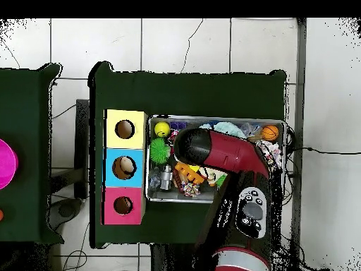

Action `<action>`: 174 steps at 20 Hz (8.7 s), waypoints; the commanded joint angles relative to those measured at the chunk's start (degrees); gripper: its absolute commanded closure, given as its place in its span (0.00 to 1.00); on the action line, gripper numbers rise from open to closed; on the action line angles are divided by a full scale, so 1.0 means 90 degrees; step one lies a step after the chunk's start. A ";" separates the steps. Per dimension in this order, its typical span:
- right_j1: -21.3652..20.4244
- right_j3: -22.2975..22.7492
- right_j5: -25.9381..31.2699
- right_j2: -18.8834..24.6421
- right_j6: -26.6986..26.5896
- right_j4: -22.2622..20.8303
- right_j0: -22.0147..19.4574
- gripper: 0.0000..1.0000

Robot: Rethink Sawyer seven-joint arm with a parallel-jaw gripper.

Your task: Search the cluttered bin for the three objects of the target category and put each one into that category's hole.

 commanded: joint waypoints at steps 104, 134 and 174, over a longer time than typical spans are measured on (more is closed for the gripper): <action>0.2153 -0.1213 0.0339 -0.0716 0.2619 0.2364 0.1345 0.00; 0.1845 -0.0679 -0.0160 -0.0247 0.1795 0.2327 0.1042 1.00; 0.1285 0.0017 -0.0478 0.0001 0.1883 0.1164 0.0676 1.00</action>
